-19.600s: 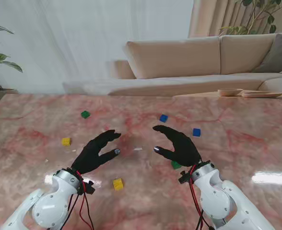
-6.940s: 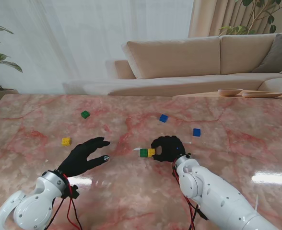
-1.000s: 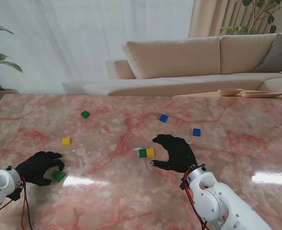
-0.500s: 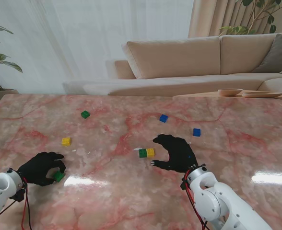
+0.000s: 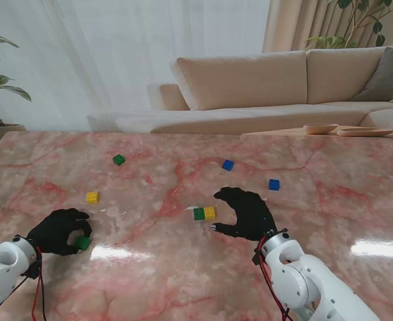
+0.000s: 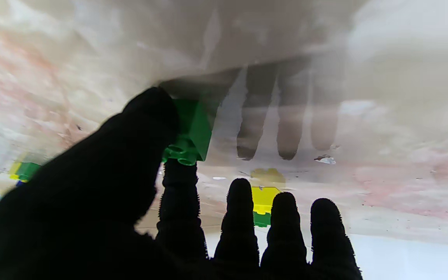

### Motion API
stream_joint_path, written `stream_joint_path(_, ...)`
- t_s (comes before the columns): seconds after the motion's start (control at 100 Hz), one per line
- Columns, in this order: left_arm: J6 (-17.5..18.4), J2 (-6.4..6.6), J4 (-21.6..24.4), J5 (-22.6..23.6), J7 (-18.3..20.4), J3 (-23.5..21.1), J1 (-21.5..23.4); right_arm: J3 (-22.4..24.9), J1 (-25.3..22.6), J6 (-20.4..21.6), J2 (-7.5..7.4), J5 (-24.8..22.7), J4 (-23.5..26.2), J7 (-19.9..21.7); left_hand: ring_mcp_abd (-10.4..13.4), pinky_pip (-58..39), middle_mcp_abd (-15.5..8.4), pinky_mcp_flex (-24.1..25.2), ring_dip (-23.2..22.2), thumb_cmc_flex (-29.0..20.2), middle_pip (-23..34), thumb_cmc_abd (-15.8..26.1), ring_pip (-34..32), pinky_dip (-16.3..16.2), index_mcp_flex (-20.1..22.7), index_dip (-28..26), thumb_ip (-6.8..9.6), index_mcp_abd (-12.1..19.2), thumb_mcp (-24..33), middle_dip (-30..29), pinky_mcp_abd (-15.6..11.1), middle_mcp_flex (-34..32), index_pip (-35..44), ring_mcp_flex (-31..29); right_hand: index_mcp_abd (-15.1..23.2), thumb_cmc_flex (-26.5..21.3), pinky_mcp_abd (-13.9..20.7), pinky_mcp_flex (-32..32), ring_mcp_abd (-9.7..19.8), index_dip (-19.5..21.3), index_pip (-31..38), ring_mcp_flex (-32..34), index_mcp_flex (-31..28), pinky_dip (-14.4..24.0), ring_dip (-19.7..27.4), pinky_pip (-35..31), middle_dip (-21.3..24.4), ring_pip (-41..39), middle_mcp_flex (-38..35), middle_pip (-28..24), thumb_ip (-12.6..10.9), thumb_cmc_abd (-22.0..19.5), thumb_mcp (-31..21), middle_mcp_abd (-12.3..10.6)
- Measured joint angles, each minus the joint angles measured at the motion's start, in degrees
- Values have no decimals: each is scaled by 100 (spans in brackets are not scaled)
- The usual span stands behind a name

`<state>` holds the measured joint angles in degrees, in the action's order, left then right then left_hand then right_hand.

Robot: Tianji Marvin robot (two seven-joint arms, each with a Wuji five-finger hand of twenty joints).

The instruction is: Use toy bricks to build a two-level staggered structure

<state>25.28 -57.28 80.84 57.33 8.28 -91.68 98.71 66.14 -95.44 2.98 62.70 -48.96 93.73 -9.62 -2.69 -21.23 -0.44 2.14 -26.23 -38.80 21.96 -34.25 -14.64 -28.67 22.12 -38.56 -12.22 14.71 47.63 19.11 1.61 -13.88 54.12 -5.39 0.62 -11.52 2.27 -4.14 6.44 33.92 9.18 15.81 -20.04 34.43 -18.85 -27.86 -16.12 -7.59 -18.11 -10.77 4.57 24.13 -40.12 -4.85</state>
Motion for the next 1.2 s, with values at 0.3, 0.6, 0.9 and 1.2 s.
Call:
stream_joint_path(0.3, -1326, -75, 488, -356, -13, 684, -79, 67, -36, -12, 6, 9, 10, -23, -1, -20, 49, -1, 40, -7, 4, 16, -2, 14, 236, 280, -27, -452, -247, 0, 5, -421, -5, 0, 0, 0, 0, 0, 0, -1, 0, 0, 0, 0, 0, 0, 0, 0, 0, 0, 0, 0, -17, 0)
stream_joint_path(0.6, -2262, -166, 660, -582, -143, 1712, -574, 168, -119, -11, 13, 64, 36, -74, -1, -151, 115, -1, 49, -7, -49, 82, -2, 14, 302, 343, -27, -744, -304, 0, 17, -421, -5, -1, 0, 0, 0, 0, 0, -1, 0, -1, 0, 0, 0, 0, 0, 0, 0, 0, 0, 0, -18, 2)
stream_joint_path(0.9, -2738, -259, 312, -864, -541, 3059, -1460, 275, -157, 72, 36, 73, 28, -164, -5, -153, 157, -1, 50, -7, -60, 139, -47, 16, 302, 337, -27, -827, -373, 0, 53, -568, -5, -134, 0, -1, 0, 0, 0, -1, 0, -1, 0, 0, 0, 0, 0, 0, 0, 0, 0, 0, -20, 7)
stream_joint_path(1.2, -2990, -421, -183, -1092, -1022, 4044, -2116, 336, -208, 114, 42, 130, 37, -210, -14, -153, 157, -1, 50, -6, -119, 139, -47, 17, 302, 259, -27, -828, -373, 0, 53, -569, -5, -140, 0, -1, 0, 0, 0, -1, 0, -2, 0, 0, 0, 0, 0, 0, 0, 0, 0, 0, -20, 8)
